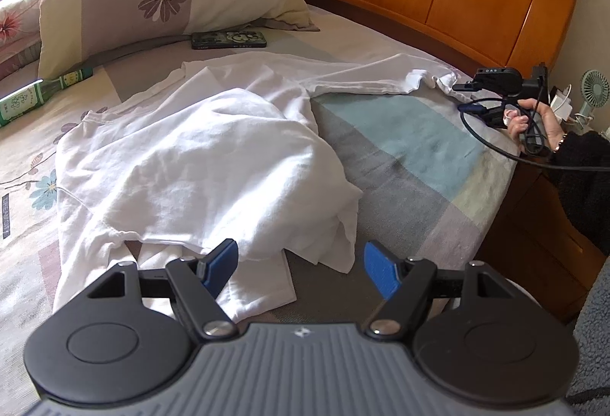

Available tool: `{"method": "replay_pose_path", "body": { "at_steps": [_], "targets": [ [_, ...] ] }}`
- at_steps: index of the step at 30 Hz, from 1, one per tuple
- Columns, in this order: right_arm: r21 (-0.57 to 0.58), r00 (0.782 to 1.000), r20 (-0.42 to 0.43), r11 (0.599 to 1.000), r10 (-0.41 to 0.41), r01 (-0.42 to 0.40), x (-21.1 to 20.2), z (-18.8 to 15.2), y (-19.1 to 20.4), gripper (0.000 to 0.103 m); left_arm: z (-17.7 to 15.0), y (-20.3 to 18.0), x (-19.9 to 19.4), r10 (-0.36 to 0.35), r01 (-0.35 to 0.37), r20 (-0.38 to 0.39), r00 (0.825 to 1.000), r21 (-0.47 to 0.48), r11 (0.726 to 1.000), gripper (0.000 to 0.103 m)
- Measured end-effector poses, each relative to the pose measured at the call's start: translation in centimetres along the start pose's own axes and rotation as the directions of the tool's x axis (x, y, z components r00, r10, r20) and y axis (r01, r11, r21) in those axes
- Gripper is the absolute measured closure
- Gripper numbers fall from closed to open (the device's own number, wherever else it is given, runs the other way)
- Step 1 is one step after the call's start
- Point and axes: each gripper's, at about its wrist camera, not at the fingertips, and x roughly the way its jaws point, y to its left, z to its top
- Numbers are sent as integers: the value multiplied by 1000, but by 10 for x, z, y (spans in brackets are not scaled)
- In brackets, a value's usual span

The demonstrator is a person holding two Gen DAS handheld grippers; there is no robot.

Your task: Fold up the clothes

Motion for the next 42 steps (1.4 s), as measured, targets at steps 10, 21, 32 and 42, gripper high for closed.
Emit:
{"method": "replay_pose_path", "body": {
  "at_steps": [10, 21, 32, 42],
  "targets": [
    [-33, 987, 109, 992, -116, 120, 8, 22, 6, 97, 0, 1, -5, 16, -16, -7, 1000, 6, 1000, 30],
    [-383, 815, 352, 725, -459, 573, 6, 83, 67, 90, -1, 4, -11, 28, -28, 3, 1000, 7, 1000, 30],
    [-769, 956, 37, 603, -290, 213, 71, -17, 127, 78, 1, 6, -6, 26, -26, 6, 1000, -2, 1000, 30],
    [-872, 886, -46, 452, -461, 190, 63, -47, 140, 65, -4, 10, -6, 33, -34, 24, 999, 19, 999, 30]
  ]
}}
